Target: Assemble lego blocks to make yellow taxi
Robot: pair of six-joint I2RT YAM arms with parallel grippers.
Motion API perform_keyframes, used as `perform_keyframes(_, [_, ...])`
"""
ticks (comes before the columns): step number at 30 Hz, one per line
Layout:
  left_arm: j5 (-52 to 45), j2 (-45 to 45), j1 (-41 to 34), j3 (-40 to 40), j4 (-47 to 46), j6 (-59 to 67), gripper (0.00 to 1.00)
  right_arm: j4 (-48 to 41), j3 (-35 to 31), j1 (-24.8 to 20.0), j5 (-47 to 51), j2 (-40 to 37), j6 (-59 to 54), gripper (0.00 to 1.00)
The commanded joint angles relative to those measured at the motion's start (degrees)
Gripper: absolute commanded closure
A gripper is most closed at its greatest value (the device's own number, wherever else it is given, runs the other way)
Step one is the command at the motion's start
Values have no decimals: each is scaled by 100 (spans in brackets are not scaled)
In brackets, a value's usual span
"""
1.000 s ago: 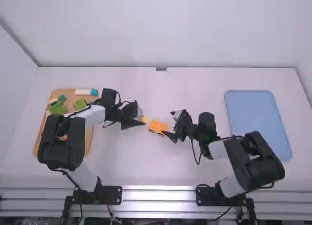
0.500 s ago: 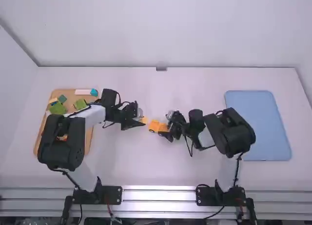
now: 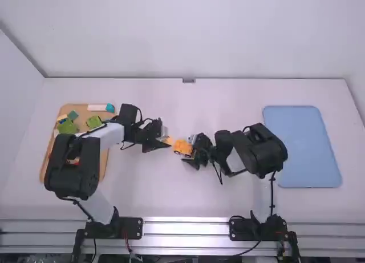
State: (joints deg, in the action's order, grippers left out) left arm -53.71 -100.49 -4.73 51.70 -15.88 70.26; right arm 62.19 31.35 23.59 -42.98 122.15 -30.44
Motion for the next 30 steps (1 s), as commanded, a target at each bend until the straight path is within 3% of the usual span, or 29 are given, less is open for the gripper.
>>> perform_keyframes(1, [-83,85,-179,37,-42,-33,92,-254,225,-79,-372,55,-514,1])
perform_keyframes(6, [-83,85,-310,37,-42,-37,95,-1049,568,-238,-503,55,-809,9])
perform_keyframes(11, [-83,85,-310,35,-131,-39,94,-1137,636,-411,-1119,55,-1158,20])
perform_keyframes(16, [-90,85,-317,15,-186,-39,94,-1482,739,-415,-1113,55,-1392,27])
perform_keyframes(18, [-87,85,-313,-52,-144,-37,94,-1827,826,-402,-1106,55,-1749,39])
perform_keyframes(21, [-87,85,-304,-122,-149,-37,94,-2153,898,-422,-1126,55,-2015,47])
perform_keyframes(30, [-92,81,-601,-341,282,-46,94,-2411,911,-656,-1884,55,-2752,51])
